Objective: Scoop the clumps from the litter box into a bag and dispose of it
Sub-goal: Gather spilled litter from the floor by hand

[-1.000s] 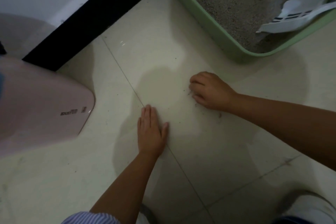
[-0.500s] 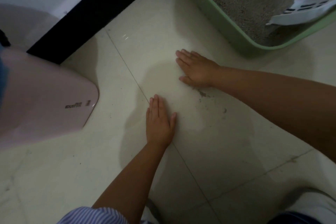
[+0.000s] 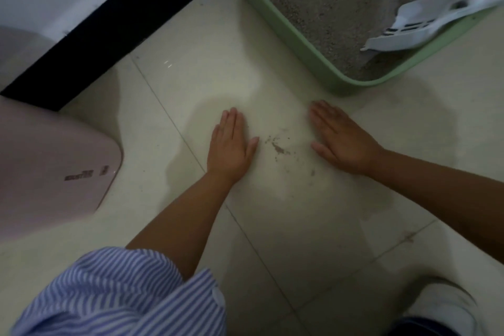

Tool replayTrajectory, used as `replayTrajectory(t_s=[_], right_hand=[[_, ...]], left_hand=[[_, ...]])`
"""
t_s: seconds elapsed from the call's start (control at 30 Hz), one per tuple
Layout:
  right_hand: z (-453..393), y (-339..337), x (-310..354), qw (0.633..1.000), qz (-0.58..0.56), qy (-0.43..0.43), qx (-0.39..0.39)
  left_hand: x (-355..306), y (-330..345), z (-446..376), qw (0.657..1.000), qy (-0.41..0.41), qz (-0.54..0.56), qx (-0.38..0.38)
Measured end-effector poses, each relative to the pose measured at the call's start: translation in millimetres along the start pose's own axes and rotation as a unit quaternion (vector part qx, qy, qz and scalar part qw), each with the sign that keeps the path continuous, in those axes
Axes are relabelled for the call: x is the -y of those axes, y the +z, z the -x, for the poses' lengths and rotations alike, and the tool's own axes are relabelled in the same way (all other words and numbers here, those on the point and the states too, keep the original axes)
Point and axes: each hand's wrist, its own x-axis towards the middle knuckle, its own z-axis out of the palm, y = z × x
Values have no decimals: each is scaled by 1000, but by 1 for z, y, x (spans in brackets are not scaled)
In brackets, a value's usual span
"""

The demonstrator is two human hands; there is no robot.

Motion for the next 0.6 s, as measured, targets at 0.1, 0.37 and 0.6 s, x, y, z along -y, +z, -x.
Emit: replayTrajectory(t_s=[0.1,0.37,0.6], right_hand=[[8,8,-5,1000,1,14,4],[7,4,-7,997,-31,-6,-74],[-10,1,30,996,-67,-47,-43]], left_hand=[[-11,12,-1,998,28,-44,32],[-42,35,36,983,180,33,-16],[-7,13,59,960,-96,228,-130]])
